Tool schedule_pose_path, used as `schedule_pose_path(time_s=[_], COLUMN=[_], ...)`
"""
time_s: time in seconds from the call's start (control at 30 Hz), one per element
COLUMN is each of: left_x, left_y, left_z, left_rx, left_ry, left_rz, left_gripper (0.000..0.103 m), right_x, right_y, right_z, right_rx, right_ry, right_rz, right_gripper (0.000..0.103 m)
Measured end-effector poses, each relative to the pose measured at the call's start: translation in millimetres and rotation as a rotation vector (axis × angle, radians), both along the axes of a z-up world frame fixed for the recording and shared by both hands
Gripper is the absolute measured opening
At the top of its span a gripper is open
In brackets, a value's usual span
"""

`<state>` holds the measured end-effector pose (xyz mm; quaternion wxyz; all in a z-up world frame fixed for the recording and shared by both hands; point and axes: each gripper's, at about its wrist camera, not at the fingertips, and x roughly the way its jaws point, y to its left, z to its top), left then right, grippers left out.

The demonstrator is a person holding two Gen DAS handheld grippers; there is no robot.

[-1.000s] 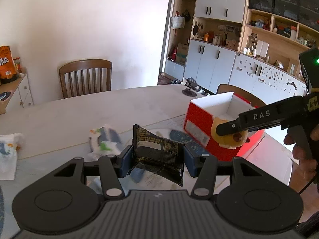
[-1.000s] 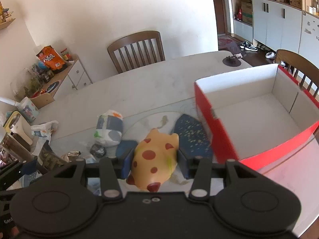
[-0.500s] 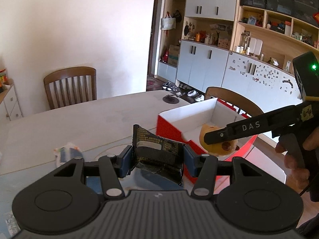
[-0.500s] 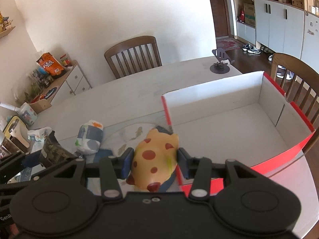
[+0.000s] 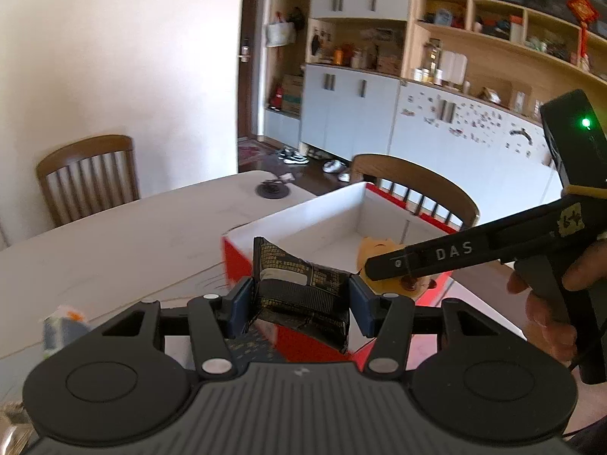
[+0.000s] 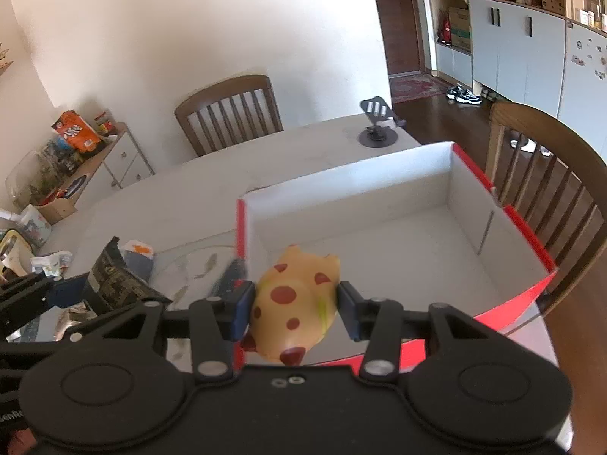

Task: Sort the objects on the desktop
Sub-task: 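Carry the dark snack and yellow toy with both tools over the red shoebox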

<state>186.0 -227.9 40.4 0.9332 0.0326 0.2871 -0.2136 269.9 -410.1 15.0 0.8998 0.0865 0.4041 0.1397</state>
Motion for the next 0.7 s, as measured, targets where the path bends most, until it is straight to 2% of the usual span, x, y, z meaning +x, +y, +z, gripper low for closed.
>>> schedule_pose_path(time_s=[0.3, 0.7], left_x=[37, 87], left_y=[-46, -79], left_z=[-14, -49], left_rx=[0.067, 0.158], left_ry=[0.041, 0.156], left_rz=[-0.106, -0.160], left_gripper=[0.053, 0.053], right_x=[18, 54], right_y=[-37, -63], right_z=[-15, -43], right_rx=[-0.045, -0.135], right_ry=[0.016, 0.048], right_rz=[-0.010, 0.014], right_gripper=[0.046, 0.046])
